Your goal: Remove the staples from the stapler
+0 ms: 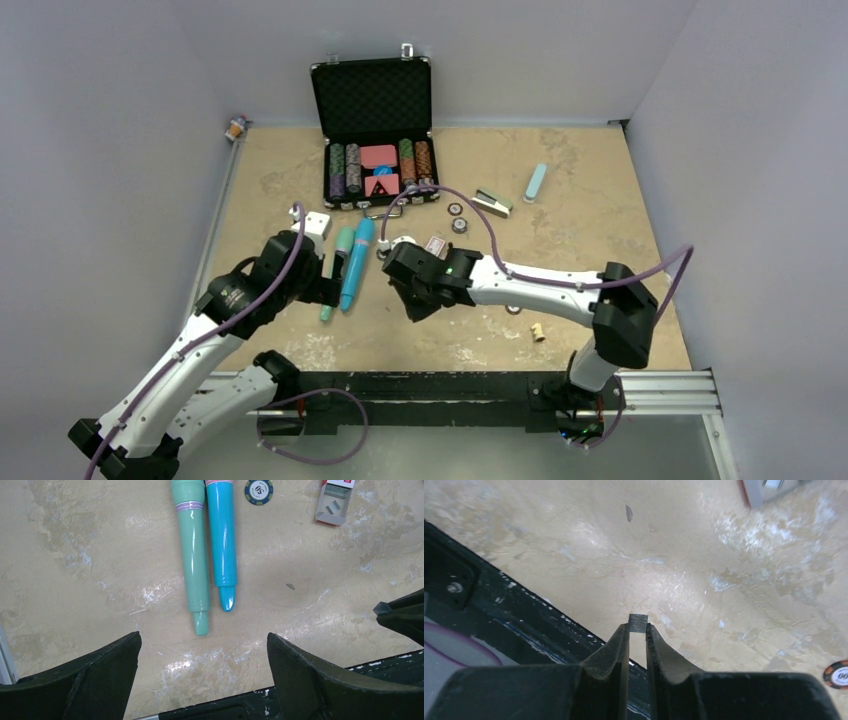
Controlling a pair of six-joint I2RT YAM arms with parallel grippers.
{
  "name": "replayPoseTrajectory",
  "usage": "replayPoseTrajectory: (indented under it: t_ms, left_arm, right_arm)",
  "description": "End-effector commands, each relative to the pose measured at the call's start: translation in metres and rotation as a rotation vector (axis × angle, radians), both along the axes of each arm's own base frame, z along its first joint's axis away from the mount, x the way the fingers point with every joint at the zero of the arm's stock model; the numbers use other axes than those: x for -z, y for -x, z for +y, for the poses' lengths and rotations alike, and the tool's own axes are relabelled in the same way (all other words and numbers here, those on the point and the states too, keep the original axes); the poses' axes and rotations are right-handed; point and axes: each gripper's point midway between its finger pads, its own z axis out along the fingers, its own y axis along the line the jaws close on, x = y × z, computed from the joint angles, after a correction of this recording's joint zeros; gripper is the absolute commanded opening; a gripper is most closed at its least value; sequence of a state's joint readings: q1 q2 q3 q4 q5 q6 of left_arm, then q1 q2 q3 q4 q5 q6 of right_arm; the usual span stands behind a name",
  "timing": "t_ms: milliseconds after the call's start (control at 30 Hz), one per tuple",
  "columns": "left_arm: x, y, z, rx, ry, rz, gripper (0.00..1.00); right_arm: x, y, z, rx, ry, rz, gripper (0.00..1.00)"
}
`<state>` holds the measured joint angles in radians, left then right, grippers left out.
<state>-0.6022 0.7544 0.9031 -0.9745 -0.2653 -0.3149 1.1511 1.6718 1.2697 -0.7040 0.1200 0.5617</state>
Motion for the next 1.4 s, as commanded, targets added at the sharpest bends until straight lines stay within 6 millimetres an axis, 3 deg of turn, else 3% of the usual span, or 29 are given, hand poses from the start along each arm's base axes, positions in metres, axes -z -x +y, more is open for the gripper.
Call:
replayPoseTrajectory:
  t_ms: [0,200,333,500,700,933,1133,1367]
  left_arm:
    - [-0.002,-0.002,-0.001,-0.011,0.01,-0.006,0.99]
    - [-0.002,-0.002,-0.001,-0.01,0.01,-0.004,0.99]
    - [-0.001,-0.002,-0.001,-0.007,0.009,-0.002,0.98]
    - [-0.001,-0.003,-0.002,-0.006,0.008,-0.001,0.98]
    - [0.0,-0.003,-0.004,0.006,0.006,0.012,0.98]
    - [0.0,-0.003,-0.004,0.006,0.012,0.005,0.97]
    - [0.001,-0.003,-0.005,0.009,0.007,0.014,0.98]
    - [0.002,-0.003,-0.006,0.013,0.004,0.023,0.97]
  right_arm:
    - [-0.061,-0.019,0.017,-0.043,-0.19,-0.177,0.0]
    - [-0.121,-0.02,0.031,-0.161,-0.384,-0.308,0.0]
    - [-0.129,-0.03,0.025,-0.141,-0.372,-0.354,0.0]
    - [-0.113,-0.041,0.025,-0.213,-0.345,-0.366,0.0]
    - [-0.091,-0.073,0.015,-0.24,-0.265,-0.349,0.0]
    - [-0.057,-0.094,0.009,-0.258,-0.152,-0.321,0.0]
    - [-0.03,-0.109,0.009,-0.211,-0.099,-0.262,0.0]
    - [-0.013,-0.124,0.006,-0.164,-0.061,-0.245,0.0]
